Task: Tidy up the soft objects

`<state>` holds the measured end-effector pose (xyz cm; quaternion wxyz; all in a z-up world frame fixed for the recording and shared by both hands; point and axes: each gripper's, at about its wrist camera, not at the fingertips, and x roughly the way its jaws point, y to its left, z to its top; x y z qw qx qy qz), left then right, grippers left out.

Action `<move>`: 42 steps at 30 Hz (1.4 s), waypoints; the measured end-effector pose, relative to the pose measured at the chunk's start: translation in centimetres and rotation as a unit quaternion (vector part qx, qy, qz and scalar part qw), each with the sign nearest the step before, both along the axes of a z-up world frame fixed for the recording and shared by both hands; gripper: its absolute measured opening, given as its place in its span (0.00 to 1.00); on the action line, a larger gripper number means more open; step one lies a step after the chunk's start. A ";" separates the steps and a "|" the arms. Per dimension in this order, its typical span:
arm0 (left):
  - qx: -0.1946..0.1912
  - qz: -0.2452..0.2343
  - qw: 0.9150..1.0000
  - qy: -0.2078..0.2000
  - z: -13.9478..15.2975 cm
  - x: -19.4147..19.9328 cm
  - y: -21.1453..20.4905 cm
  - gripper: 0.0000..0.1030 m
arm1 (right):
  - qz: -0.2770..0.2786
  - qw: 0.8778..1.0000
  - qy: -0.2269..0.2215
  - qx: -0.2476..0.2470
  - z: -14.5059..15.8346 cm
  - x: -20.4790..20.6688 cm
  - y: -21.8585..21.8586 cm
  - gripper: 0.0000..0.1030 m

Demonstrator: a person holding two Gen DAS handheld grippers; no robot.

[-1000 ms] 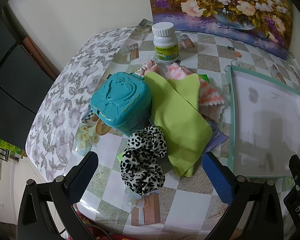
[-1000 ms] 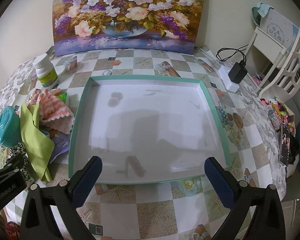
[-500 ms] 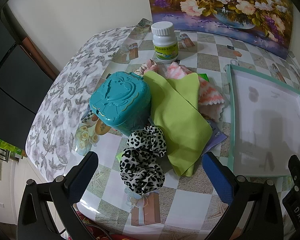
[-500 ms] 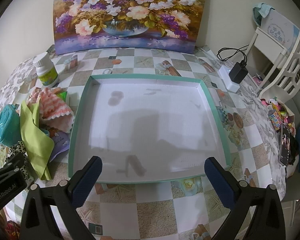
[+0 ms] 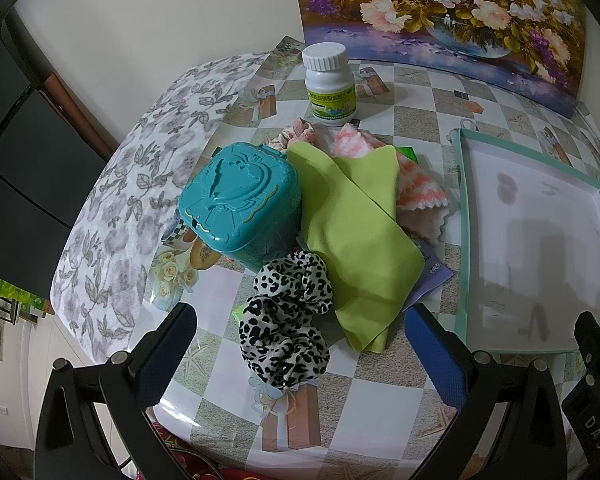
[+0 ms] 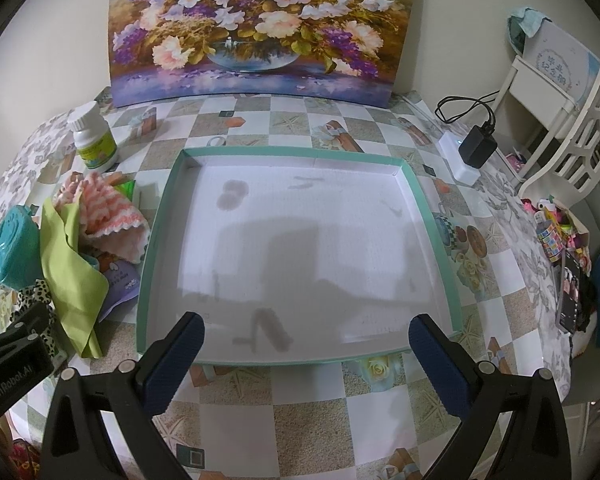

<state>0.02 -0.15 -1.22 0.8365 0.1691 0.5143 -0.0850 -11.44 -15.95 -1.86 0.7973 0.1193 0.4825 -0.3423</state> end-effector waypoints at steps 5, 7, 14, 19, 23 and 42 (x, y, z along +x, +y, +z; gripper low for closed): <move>-0.001 0.000 1.000 0.003 0.0 0.0 0.0 1.00 | 0.004 1.000 0.004 -0.001 -0.1 0.0 0.2 1.00; -0.002 0.001 1.000 0.003 0.0 0.0 0.0 1.00 | 0.005 1.000 0.005 -0.002 -0.1 0.1 0.2 1.00; -0.014 0.009 1.000 0.003 0.4 0.3 0.4 1.00 | 0.006 1.000 0.005 -0.001 -0.1 0.1 0.2 1.00; -0.049 0.031 0.998 0.004 0.9 0.7 1.8 1.00 | 0.019 1.000 -0.004 0.001 0.1 0.5 0.7 1.00; -0.097 0.066 0.993 0.018 1.1 1.6 3.8 1.00 | 0.049 0.998 -0.030 0.036 0.0 1.1 1.4 1.00; -0.187 0.164 0.966 0.068 -1.2 4.7 10.4 1.00 | 0.150 0.978 -0.062 0.131 -1.9 6.3 5.7 1.00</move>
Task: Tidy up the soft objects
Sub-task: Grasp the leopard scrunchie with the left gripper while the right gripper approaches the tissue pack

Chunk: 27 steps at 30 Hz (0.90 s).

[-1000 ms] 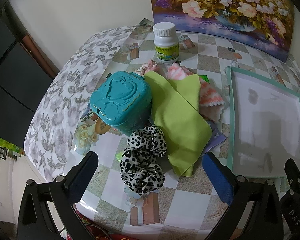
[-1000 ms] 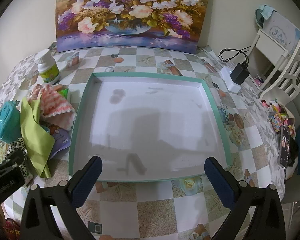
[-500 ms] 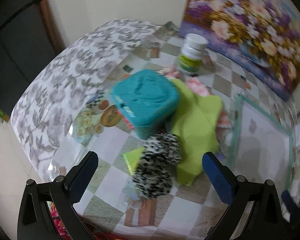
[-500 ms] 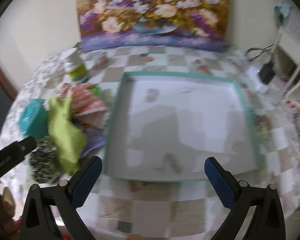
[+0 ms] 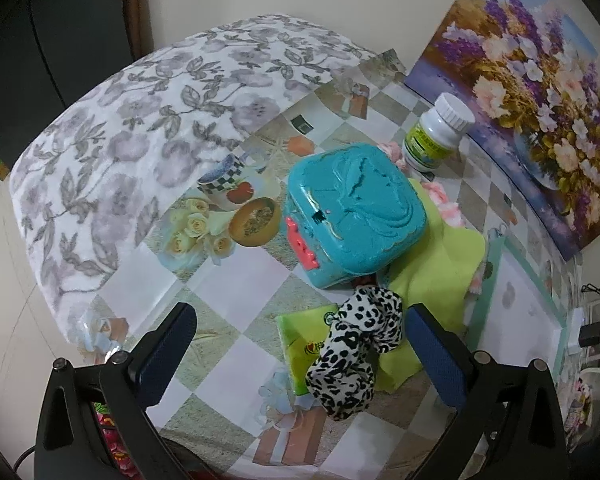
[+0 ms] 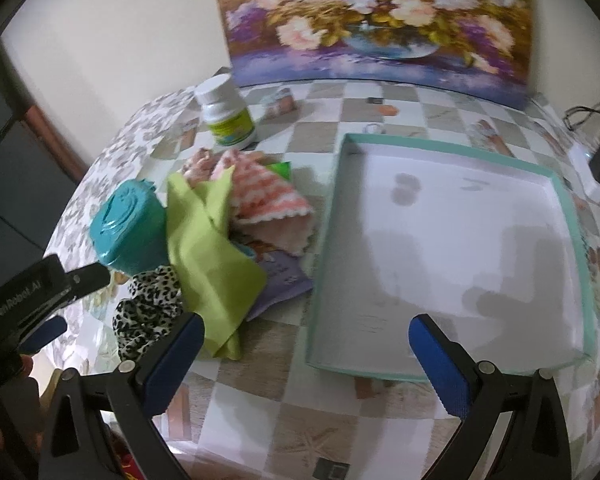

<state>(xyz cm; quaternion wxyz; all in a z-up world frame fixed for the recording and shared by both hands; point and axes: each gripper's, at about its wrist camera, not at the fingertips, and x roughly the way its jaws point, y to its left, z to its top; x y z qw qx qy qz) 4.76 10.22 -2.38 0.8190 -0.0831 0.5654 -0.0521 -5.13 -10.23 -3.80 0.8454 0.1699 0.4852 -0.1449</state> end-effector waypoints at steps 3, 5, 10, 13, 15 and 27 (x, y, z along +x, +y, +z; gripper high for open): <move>0.001 -0.026 0.999 0.025 -0.6 0.1 -0.9 1.00 | 0.009 1.000 0.005 -0.003 -0.2 0.3 0.4 1.00; 0.010 -0.034 0.999 0.038 -1.0 0.2 -1.4 1.00 | 0.011 1.000 0.007 -0.002 -0.3 0.3 0.5 1.00; 0.001 -0.038 0.998 0.056 -1.7 0.2 -1.6 0.89 | 0.019 1.000 0.007 0.004 -0.6 0.7 0.7 1.00; -0.005 -0.053 0.997 0.063 -2.2 0.4 -2.2 0.73 | 0.027 1.000 0.006 0.001 -0.9 1.3 0.9 1.00; -0.014 -0.062 0.996 0.067 -2.3 0.3 -2.5 0.65 | 0.033 0.999 0.005 -0.002 -1.0 1.6 1.1 0.98; -0.038 -0.087 0.991 0.094 -3.6 0.5 -3.6 0.15 | 0.053 0.998 0.010 -0.010 -1.3 1.9 1.9 0.93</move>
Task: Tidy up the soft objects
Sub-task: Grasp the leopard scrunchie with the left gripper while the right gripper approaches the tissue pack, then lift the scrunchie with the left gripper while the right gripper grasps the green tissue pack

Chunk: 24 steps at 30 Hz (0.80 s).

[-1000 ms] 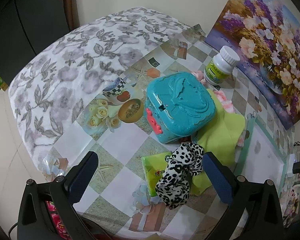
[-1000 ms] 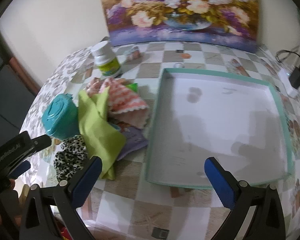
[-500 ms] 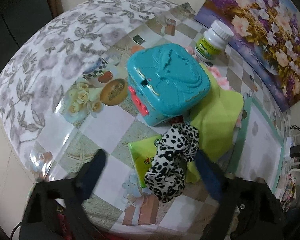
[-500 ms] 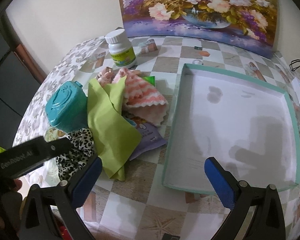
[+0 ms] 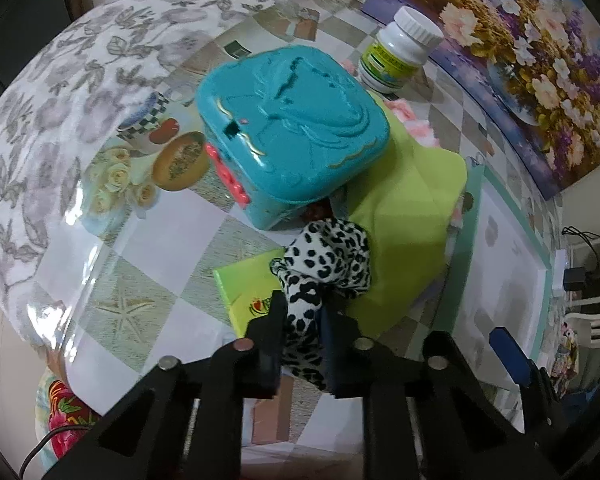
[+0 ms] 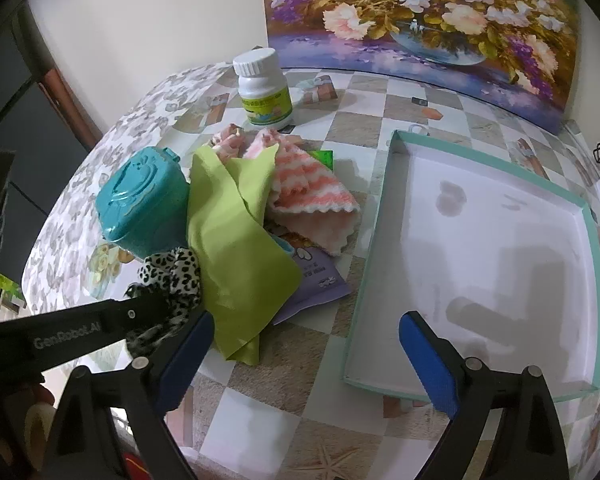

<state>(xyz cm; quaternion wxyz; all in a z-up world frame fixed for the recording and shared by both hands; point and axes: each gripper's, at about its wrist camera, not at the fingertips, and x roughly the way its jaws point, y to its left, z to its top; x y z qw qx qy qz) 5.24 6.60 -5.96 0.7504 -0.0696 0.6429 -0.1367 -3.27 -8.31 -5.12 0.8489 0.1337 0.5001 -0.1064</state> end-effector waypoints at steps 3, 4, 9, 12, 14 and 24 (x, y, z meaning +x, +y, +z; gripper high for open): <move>-0.006 0.002 1.000 -0.004 0.2 0.0 0.0 0.12 | 0.003 1.000 0.000 -0.001 0.0 0.0 0.1 0.93; -0.009 0.003 1.000 -0.006 0.3 0.0 0.1 0.12 | 0.003 1.000 -0.001 -0.001 0.1 0.0 0.2 0.93; -0.042 0.011 0.999 -0.019 1.4 -0.2 0.8 0.11 | 0.007 1.000 -0.010 0.004 0.5 -0.2 0.3 0.93; -0.051 0.023 0.998 -0.036 2.4 -0.5 1.9 0.11 | 0.015 1.000 -0.021 0.008 1.0 -0.3 0.7 0.93; -0.054 0.035 0.997 -0.044 2.8 -0.5 2.8 0.11 | 0.025 0.999 -0.027 0.009 1.2 -0.3 1.2 0.93; -0.072 0.095 0.992 -0.045 2.5 0.6 7.3 0.11 | 0.126 0.992 -0.026 -0.003 0.7 1.0 6.1 0.84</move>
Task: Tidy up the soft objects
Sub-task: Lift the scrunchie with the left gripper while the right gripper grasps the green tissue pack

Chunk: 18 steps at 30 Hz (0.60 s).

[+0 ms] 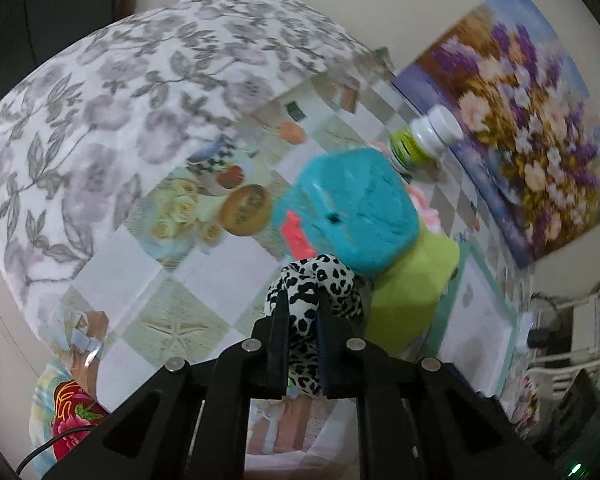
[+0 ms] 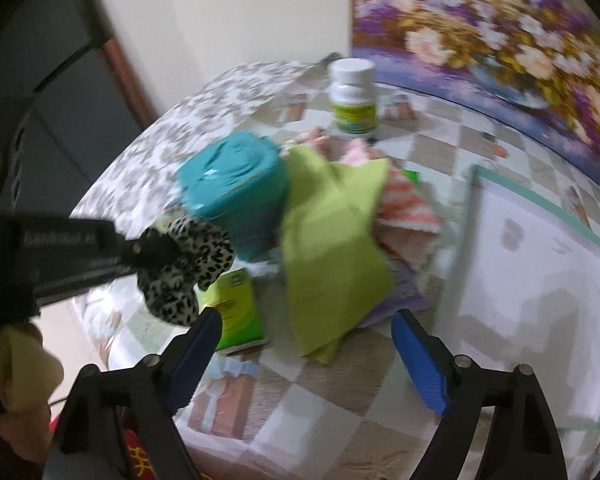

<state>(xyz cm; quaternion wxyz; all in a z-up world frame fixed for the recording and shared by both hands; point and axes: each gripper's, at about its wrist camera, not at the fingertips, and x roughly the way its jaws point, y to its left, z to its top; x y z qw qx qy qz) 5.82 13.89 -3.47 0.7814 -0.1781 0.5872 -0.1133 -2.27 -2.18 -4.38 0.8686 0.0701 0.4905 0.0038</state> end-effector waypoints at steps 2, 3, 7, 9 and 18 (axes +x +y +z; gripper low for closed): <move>-0.001 0.012 1.000 -0.001 -0.1 0.1 0.9 0.11 | 0.022 1.000 0.004 -0.009 -0.3 0.3 1.1 0.81; -0.002 0.019 1.000 -0.002 -0.2 0.3 1.5 0.11 | 0.038 0.999 0.007 -0.016 -0.6 0.5 2.0 0.80; -0.004 0.034 0.999 0.001 -0.6 0.7 2.9 0.11 | 0.076 0.996 0.026 -0.027 -1.9 1.0 3.9 0.73; -0.012 0.037 0.999 0.008 -1.0 0.9 3.2 0.11 | 0.089 0.995 0.038 -0.031 -2.7 1.3 4.6 0.68; -0.014 0.035 0.999 0.018 -1.8 1.3 3.3 0.11 | 0.108 0.990 0.083 -0.047 -5.8 2.3 6.2 0.51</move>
